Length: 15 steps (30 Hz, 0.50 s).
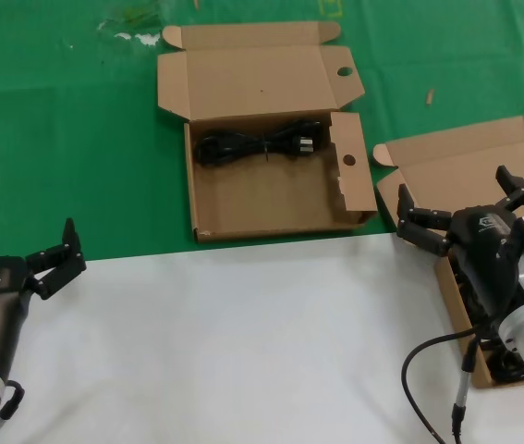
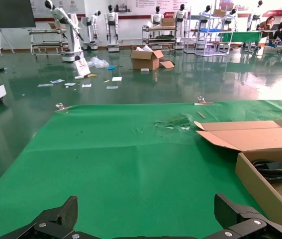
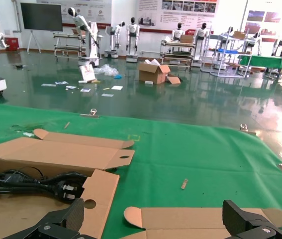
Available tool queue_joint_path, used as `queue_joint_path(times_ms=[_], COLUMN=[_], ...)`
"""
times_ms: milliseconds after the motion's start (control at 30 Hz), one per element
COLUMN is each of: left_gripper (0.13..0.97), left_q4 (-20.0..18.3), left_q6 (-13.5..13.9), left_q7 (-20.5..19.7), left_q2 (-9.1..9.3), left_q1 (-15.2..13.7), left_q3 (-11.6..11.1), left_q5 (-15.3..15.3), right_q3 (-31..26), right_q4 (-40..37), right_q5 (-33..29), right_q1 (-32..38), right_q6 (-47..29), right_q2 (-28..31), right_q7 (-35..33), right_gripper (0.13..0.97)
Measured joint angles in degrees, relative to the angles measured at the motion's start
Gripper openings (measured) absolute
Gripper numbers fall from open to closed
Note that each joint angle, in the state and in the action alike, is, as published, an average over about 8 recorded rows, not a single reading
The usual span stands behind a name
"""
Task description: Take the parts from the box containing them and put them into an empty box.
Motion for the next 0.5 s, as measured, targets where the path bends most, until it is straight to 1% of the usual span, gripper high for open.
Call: queue_joint_path(times_ms=[500], left_gripper=[0.966], left_q4=[0.0], left_q6=[0.0], left_q7=[0.0], left_q2=[0.0], left_q1=[0.0], left_q3=[0.0], left_q5=[0.0], right_q3=[0.0], right_q4=[0.0], right_q5=[0.0], right_q1=[0.0], right_q6=[0.0], right_q2=[0.0], right_q7=[0.0], right_gripper=[0.966])
